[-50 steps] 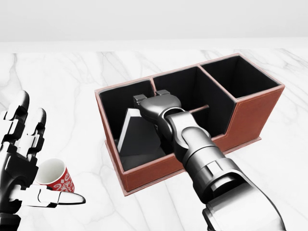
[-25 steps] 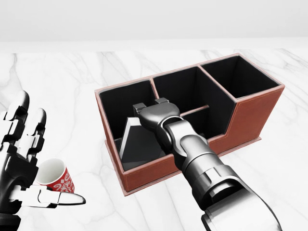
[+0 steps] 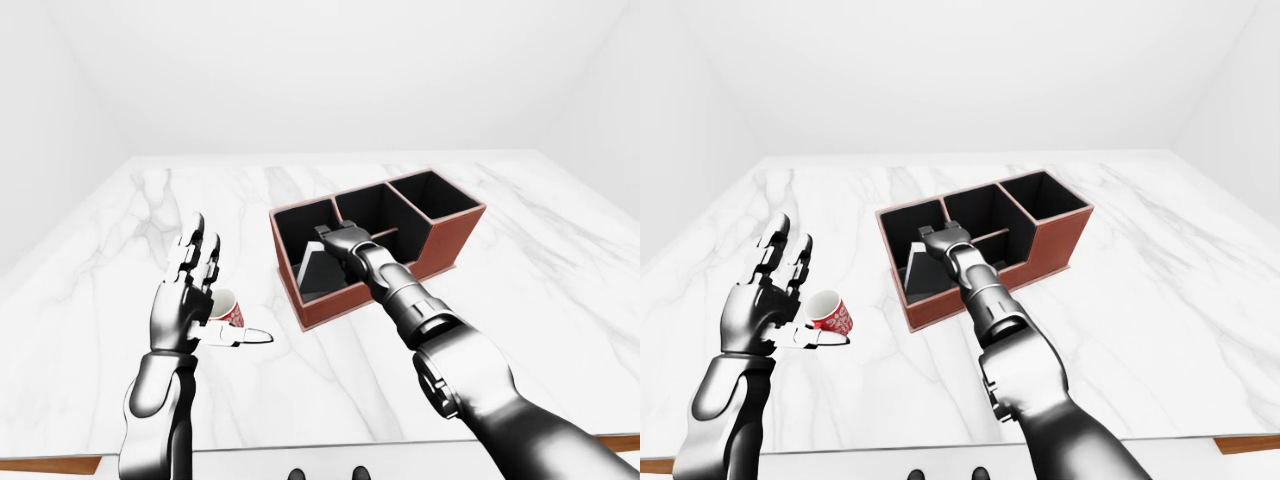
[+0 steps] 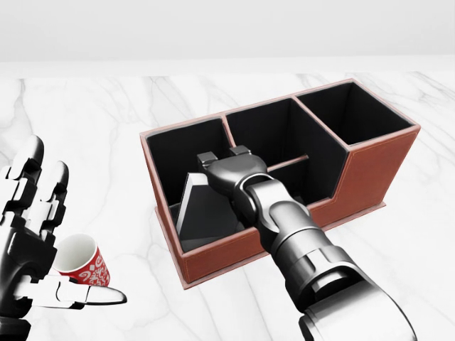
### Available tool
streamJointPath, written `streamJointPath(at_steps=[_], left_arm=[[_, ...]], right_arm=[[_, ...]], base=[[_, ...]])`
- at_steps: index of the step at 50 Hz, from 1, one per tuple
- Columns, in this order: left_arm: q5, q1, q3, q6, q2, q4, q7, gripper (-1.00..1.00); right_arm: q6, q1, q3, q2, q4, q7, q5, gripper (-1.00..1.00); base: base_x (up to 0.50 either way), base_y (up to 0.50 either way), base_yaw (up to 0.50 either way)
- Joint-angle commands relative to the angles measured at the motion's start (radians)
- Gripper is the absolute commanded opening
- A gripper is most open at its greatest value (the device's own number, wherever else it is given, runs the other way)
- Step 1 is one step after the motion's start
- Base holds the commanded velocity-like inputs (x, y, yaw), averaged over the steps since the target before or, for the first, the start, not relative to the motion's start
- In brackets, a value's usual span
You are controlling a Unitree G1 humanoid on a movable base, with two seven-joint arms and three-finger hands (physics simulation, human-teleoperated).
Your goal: Pick up the book and place it in the left compartment of the caddy.
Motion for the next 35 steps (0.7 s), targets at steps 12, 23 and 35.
streamJointPath(at_steps=[12, 23, 35], left_arm=[[0.001, -0.002, -0.003, 0.0, 0.0, 0.001, -0.001, 1.0], [0.001, -0.001, -0.003, 0.0, -0.001, -0.001, -0.001, 1.0], [-0.001, -0.001, -0.001, 0.0, -0.001, -0.001, -0.001, 1.0]], right_arm=[[-0.002, 0.026, 0.053, 0.014, 0.005, -0.072, -0.075, 1.0], [-0.001, 0.029, 0.053, 0.011, 0.002, -0.066, -0.073, 1.0], [0.0, 0.035, 0.056, 0.012, -0.002, -0.058, -0.077, 1.0]], base=[[0.01, 0.0, 0.01], [0.0, 0.0, 0.0], [0.0, 0.0, 0.0]])
